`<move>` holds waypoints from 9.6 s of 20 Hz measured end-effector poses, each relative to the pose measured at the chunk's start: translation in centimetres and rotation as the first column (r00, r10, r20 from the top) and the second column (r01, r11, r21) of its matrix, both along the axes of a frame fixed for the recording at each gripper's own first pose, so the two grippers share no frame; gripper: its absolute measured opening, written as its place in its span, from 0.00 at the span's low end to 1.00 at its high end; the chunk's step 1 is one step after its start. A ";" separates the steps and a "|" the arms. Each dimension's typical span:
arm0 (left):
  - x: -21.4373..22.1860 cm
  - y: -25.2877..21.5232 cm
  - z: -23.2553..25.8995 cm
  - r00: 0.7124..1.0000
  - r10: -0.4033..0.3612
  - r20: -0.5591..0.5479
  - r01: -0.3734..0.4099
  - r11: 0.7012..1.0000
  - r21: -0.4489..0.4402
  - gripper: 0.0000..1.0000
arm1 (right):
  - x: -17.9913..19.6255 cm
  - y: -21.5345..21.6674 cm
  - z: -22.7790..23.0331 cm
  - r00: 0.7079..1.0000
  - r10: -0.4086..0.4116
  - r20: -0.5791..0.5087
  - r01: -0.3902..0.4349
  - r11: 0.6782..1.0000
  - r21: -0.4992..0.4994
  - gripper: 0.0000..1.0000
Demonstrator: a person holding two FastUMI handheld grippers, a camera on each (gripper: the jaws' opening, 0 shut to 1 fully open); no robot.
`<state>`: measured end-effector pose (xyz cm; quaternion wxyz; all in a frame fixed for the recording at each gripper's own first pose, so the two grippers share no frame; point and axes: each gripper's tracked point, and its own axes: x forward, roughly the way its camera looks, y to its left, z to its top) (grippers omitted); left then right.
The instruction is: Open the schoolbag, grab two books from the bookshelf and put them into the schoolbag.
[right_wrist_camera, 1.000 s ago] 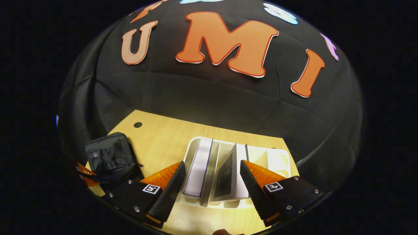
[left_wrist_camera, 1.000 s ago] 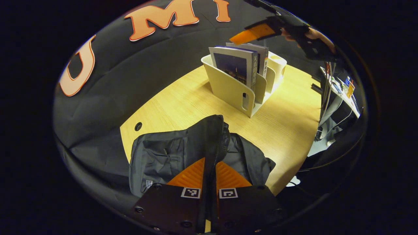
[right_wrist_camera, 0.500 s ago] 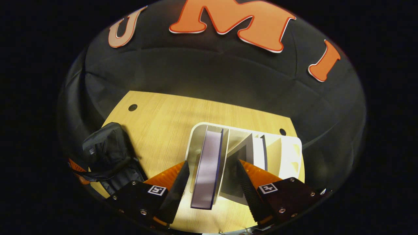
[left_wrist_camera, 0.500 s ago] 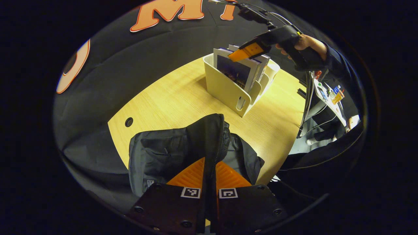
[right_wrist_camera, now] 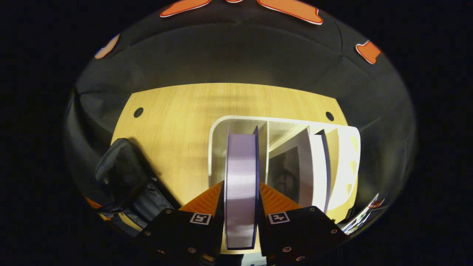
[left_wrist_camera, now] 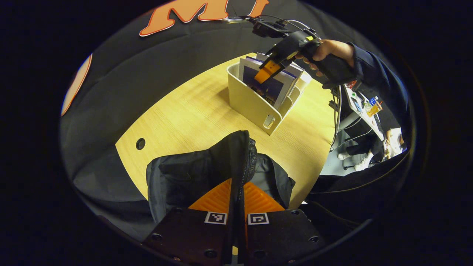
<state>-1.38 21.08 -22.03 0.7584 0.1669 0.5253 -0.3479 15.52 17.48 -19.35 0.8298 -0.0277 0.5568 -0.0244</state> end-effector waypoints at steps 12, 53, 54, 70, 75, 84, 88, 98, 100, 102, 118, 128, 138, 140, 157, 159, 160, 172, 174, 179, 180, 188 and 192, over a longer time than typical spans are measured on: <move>-0.4 -0.3 -0.8 1.000 0.001 -0.007 -0.001 1.000 -0.020 0.06 | -5.5 -0.8 3.8 0.999 -0.005 0.032 0.003 0.998 0.057 0.36; 0.3 -2.4 -1.1 0.974 0.227 0.005 -0.224 0.965 -0.138 0.06 | -20.6 11.1 -0.9 0.948 -0.319 -0.003 0.143 0.418 0.897 0.32; 0.3 -2.5 -1.1 0.971 0.237 0.008 -0.234 0.962 -0.141 0.07 | -20.3 11.6 -1.3 0.944 -0.329 -0.003 0.145 0.409 0.901 0.32; -0.4 -4.8 -0.3 0.958 0.288 0.016 -0.279 0.938 -0.208 0.07 | -14.8 20.5 -7.9 0.916 -0.399 0.049 0.111 0.368 0.923 0.31; -0.6 -4.7 0.0 0.957 0.289 0.020 -0.278 0.935 -0.220 0.07 | -14.0 22.6 -8.5 0.923 -0.382 0.047 0.109 0.375 0.921 0.32; -0.4 -4.5 -0.5 0.949 0.315 0.012 -0.305 0.927 -0.218 0.07 | -18.5 18.1 -10.6 0.992 -0.098 0.085 0.013 0.730 0.684 0.85; -0.9 -4.2 -1.3 0.940 0.340 0.013 -0.331 0.921 -0.205 0.07 | -18.5 14.8 -10.2 0.992 -0.041 0.116 -0.036 0.804 0.594 0.97; -0.3 -4.7 -1.7 0.927 0.374 0.024 -0.364 0.915 -0.171 0.07 | -16.1 4.0 -5.1 0.988 0.067 0.139 -0.120 0.901 0.418 0.98; -0.4 -4.6 -1.8 0.925 0.379 0.025 -0.370 0.914 -0.164 0.07 | -15.9 3.3 -3.5 0.984 0.112 0.137 -0.162 0.884 0.439 0.99; -0.3 -4.7 -1.8 0.924 0.380 0.029 -0.372 0.915 -0.155 0.07 | -15.5 1.8 -3.0 0.984 0.134 0.119 -0.172 0.889 0.424 0.99; -0.1 -4.2 -1.7 0.894 0.446 0.038 -0.439 0.892 -0.109 0.07 | -5.8 -8.9 2.4 0.969 0.243 0.048 -0.248 0.952 0.181 0.99; -0.2 -4.5 -2.3 0.855 0.518 0.026 -0.516 0.854 -0.072 0.07 | -0.2 -8.8 -1.7 0.970 0.233 -0.075 -0.222 0.966 0.133 0.88; -0.1 -4.8 -2.5 0.828 0.561 0.025 -0.559 0.828 -0.050 0.07 | 1.9 -9.5 -4.7 0.981 0.123 -0.151 -0.109 0.989 0.100 0.42; -0.1 -4.8 -2.5 0.840 0.542 0.022 -0.540 0.840 -0.054 0.07 | 1.2 -9.7 -4.1 0.984 0.102 -0.147 -0.089 0.992 0.088 0.41; -0.2 -4.1 -2.4 0.956 0.292 0.012 -0.289 0.951 -0.110 0.07 | -10.9 -9.0 0.2 0.989 -0.120 -0.085 0.130 0.984 0.125 0.40; -0.4 -3.9 -2.4 0.962 0.271 0.012 -0.268 0.957 -0.114 0.07 | -12.3 -8.6 0.6 0.987 -0.139 -0.079 0.149 0.980 0.132 0.40; -0.4 -3.8 -2.4 0.966 0.259 0.015 -0.256 0.960 -0.114 0.07 | -13.0 -8.4 0.7 0.985 -0.152 -0.075 0.162 0.977 0.138 0.40; -0.6 -3.5 -2.0 0.990 0.135 0.031 -0.130 0.983 -0.130 0.07 | -21.3 -4.9 0.4 0.940 -0.337 -0.054 0.334 0.881 0.336 0.40; -0.6 -3.4 -1.9 0.992 0.121 0.041 -0.114 0.985 -0.128 0.07 | -22.0 -4.2 0.3 0.933 -0.357 -0.048 0.348 0.857 0.379 0.40; -0.5 -3.9 -2.0 0.993 0.098 0.057 -0.091 0.988 -0.126 0.07 | -22.5 -2.7 1.3 0.919 -0.394 -0.017 0.349 0.794 0.497 0.40; -0.4 -3.4 -1.1 0.994 0.094 0.060 -0.086 0.989 -0.124 0.07 | -22.5 -2.5 1.4 0.917 -0.398 -0.008 0.345 0.785 0.515 0.40; -0.2 -3.3 -0.5 0.995 0.062 0.073 -0.053 0.992 -0.117 0.07 | -23.0 1.0 1.1 0.915 -0.403 0.029 0.277 0.677 0.682 0.40; -0.1 -3.4 -0.4 0.995 0.067 0.075 -0.057 0.990 -0.125 0.06 | -23.4 3.7 0.9 0.928 -0.370 0.048 0.214 0.634 0.743 0.40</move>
